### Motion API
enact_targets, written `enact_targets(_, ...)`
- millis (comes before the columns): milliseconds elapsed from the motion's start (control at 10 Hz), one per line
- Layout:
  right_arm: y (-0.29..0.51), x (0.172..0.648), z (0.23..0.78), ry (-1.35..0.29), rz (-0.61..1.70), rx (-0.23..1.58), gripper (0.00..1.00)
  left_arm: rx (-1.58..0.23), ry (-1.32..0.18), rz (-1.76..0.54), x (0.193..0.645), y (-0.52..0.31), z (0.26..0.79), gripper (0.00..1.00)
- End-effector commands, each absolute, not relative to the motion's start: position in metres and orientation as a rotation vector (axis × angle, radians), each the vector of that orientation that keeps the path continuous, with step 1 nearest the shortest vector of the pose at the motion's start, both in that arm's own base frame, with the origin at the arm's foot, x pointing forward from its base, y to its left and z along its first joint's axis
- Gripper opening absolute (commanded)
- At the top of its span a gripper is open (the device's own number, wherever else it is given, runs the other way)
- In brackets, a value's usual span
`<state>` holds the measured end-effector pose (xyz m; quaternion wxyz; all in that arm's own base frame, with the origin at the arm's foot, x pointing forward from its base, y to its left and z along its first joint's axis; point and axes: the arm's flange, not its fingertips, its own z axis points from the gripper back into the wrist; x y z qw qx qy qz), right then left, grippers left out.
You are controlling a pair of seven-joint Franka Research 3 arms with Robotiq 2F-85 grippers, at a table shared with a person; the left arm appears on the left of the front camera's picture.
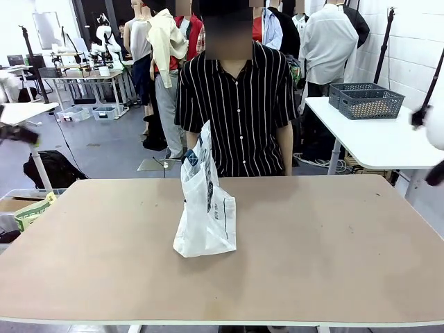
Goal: Transfer purchased items from the store into the shopping bag.
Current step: Open the Reusable shopping bag in the center of the table.
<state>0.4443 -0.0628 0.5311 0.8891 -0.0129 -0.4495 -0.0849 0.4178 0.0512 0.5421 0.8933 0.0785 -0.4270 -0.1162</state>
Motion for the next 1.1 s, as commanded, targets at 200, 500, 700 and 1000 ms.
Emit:
enact_targets(200, 0.048, 0.447, 0.573, -0.82, 0.007, 0.172, 1.0, -0.044, -0.998, -0.464, 0.443, -0.002, 0.582, 1.0)
enact_targets(500, 0.049, 0.448, 0.572, -0.871, -0.011, 0.109, 1.0, 0.074, -0.964, -0.419, 0.436, -0.02, 0.576, 1.0)
enact_targets(700, 0.069, 0.444, 0.578, -0.845, 0.019, 0.141, 1.0, 0.004, -0.989, -0.431, 0.439, -0.033, 0.581, 1.0)
enact_targets(1000, 0.136, 0.46, 0.588, -0.745, 0.154, 0.213, 1.0, -0.125, -1.005, -0.526, 0.49, -0.082, 0.595, 1.0)
